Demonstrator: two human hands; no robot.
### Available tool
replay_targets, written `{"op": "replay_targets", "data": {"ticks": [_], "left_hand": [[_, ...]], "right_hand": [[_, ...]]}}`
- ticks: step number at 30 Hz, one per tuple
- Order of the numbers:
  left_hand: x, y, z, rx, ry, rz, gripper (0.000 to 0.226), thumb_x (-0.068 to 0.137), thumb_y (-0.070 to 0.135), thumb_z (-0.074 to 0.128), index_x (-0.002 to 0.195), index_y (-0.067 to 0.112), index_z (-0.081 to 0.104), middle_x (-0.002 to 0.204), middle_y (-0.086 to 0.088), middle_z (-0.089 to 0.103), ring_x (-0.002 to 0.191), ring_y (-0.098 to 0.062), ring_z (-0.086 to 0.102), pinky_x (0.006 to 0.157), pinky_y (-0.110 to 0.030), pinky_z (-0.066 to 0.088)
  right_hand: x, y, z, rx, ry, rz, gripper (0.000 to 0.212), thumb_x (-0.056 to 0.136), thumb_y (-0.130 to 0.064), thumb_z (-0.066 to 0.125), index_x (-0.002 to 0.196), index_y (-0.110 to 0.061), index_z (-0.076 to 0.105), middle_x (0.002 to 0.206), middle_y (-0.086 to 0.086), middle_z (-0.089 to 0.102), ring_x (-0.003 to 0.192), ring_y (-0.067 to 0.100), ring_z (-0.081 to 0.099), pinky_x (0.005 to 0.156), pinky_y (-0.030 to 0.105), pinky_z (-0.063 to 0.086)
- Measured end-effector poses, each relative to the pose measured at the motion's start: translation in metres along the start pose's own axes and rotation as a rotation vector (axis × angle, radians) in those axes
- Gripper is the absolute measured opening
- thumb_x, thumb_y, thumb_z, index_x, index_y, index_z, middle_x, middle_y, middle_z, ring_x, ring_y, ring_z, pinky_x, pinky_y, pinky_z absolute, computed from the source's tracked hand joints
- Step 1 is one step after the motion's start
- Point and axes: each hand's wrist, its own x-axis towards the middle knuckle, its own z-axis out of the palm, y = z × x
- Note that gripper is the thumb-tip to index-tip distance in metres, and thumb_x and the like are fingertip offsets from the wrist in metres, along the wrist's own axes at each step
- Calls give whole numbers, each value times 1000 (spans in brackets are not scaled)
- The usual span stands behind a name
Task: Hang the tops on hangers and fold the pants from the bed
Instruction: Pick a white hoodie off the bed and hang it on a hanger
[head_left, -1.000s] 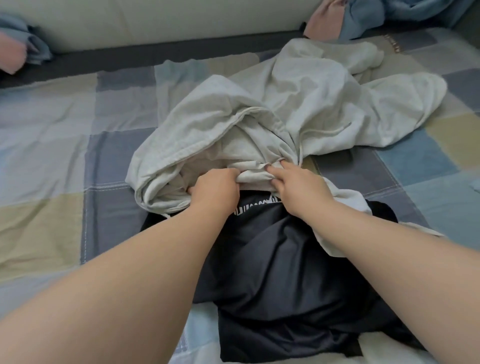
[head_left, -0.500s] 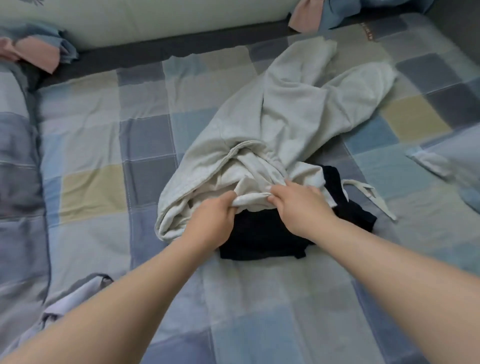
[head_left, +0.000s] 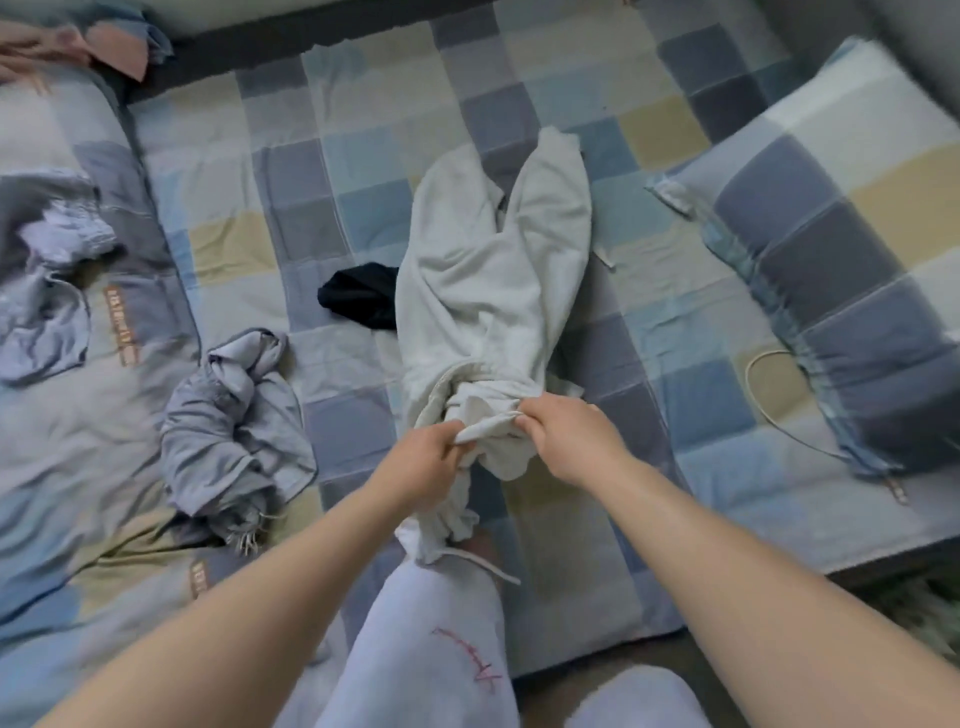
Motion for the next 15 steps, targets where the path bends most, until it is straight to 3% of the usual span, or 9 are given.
{"op": "replay_targets", "data": {"ticks": [2,5,9,12,15], "left_hand": [[-7,-2,18,23,-77,-37,28,103,25,47,75,31,49,82,2,60,82,-22,56,62,-30,38],[-17,-15,51,47,-200,-125,23,102,25,46,80,26,52,89,-2,62,88,-23,55,69,-32,36],[-33,-52,85,80,-275,-187,25,102,22,44,78,25,50,86,1,58,88,-22,52,71,-31,35],[-46,-85,102,141,-297,-198,20,101,21,40,83,23,50,88,0,55,89,-24,50,73,-32,34],[-64,-118,117,231,-367,-190,12,100,20,43,97,18,54,99,-6,56,90,-24,48,76,-32,37]], "right_hand": [[-18,8,18,12,-42,15,24,107,-33,37,87,-27,48,104,4,63,97,29,57,74,38,30],[-39,13,50,6,-93,50,26,107,-34,37,88,-23,52,102,4,60,96,30,57,74,39,32],[-60,12,107,65,-138,98,28,107,-31,38,105,-20,63,105,3,63,104,30,58,78,38,34],[-73,1,155,121,-167,163,28,107,-30,40,113,-20,65,113,8,68,106,34,59,76,37,36],[-84,-19,202,160,-208,261,27,106,-32,41,108,-19,64,110,14,68,104,37,58,74,37,38]]}}
